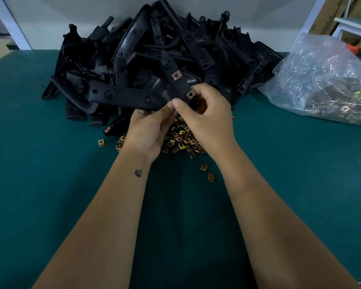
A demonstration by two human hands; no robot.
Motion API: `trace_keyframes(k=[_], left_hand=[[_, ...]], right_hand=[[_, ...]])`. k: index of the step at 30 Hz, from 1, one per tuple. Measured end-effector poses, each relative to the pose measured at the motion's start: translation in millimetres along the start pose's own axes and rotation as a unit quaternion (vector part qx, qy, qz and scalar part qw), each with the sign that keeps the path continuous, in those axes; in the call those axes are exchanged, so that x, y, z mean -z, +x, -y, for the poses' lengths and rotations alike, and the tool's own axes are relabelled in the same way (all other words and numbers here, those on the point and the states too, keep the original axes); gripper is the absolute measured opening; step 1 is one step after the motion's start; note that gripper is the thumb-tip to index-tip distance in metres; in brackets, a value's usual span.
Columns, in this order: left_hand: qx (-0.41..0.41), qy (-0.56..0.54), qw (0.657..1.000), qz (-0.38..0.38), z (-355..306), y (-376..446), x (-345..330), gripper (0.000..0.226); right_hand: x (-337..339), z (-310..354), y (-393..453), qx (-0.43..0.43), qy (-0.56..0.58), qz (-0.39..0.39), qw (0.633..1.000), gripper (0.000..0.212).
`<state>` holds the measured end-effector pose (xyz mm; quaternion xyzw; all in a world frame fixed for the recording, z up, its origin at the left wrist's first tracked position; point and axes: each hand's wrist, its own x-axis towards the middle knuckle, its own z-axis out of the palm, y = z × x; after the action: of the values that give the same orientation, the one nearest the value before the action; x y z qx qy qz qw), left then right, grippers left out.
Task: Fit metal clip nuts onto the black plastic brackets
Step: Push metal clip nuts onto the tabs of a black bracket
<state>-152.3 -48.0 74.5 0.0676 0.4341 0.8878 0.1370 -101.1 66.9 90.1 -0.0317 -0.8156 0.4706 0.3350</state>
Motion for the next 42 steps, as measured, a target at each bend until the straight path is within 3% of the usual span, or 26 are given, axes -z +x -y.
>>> trace_keyframes(k=[4, 9, 31, 36, 42], left_hand=[[-0.007, -0.016, 1.0, 0.004, 1.4, -0.9, -1.1, 0.019], [-0.01, -0.023, 1.0, 0.01, 2.3, -0.1, -0.2, 0.018], [0.004, 0.013, 1.0, 0.009, 4.1, 2.5, 1.1, 0.016], [0.007, 0.019, 1.0, 0.014, 4.4, 3.3, 1.6, 0.017], [-0.009, 0.12, 0.992, 0.032, 7.6, -0.3, 0.1, 0.025]], right_hand=[[-2.4, -3.9, -1.2, 0.044, -0.123, -0.046, 0.99, 0.029], [-2.1, -3.3, -2.8, 0.069, -0.161, -0.077, 0.982, 0.033], [-2.1, 1.0, -2.8, 0.065, -0.155, -0.068, 0.983, 0.023], [-1.8, 0.9, -2.8, 0.048, -0.151, -0.088, 0.984, 0.032], [0.0, 3.2, -0.7, 0.056, -0.127, -0.1, 0.985, 0.029]])
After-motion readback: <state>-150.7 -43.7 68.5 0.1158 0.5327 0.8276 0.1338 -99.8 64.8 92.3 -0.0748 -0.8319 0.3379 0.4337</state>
